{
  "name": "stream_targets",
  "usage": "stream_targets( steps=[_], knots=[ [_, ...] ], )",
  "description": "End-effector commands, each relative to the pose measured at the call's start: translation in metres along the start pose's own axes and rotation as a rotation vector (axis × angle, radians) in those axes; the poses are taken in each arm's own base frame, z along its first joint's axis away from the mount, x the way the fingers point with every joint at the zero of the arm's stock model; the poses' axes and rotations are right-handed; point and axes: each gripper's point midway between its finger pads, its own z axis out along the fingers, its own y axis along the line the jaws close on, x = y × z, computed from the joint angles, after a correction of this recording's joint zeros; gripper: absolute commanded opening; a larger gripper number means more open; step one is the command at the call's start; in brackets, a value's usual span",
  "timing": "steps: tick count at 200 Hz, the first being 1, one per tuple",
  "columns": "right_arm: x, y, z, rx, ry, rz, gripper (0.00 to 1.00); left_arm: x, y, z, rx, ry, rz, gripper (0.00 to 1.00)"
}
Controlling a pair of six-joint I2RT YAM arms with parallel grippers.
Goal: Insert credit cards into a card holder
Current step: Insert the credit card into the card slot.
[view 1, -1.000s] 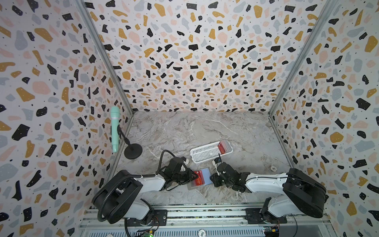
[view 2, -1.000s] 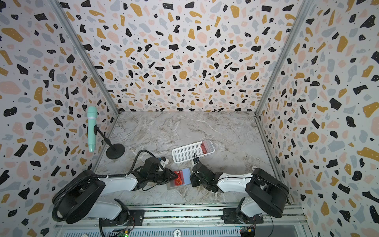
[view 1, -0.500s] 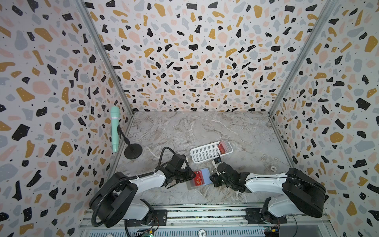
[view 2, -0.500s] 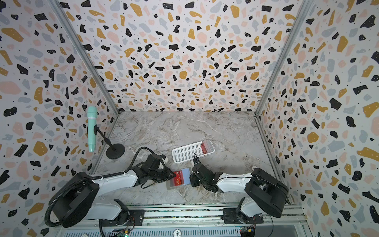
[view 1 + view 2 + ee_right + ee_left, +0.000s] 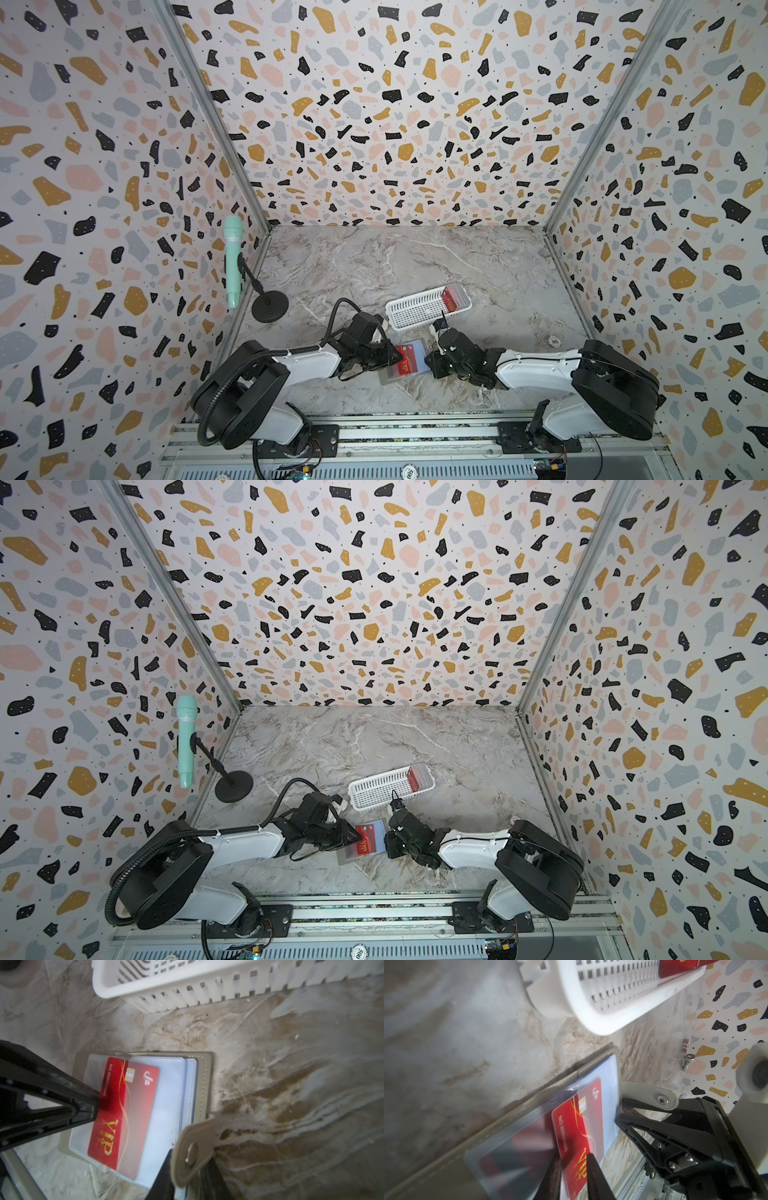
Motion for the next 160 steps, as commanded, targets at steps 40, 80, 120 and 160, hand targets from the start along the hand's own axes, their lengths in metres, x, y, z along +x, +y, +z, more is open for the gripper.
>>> stream_targets(
  steps=[40, 80, 120, 160],
  knots=[
    [0.014, -0.004, -0.001, 0.013, 0.051, 0.001, 0.24, 0.007, -0.012, 0.014, 0.033, 0.031, -0.022, 0.22],
    [0.011, 0.003, -0.005, -0.038, 0.028, 0.026, 0.24, 0.009, -0.014, 0.020, 0.019, 0.043, -0.004, 0.20],
    [0.007, 0.003, -0.012, -0.057, 0.001, 0.050, 0.24, 0.003, -0.017, 0.023, 0.002, 0.028, 0.036, 0.18],
    [-0.005, -0.005, -0.024, -0.059, -0.060, 0.087, 0.24, 0.000, -0.023, 0.029, -0.012, 0.024, 0.069, 0.12]
  ],
)
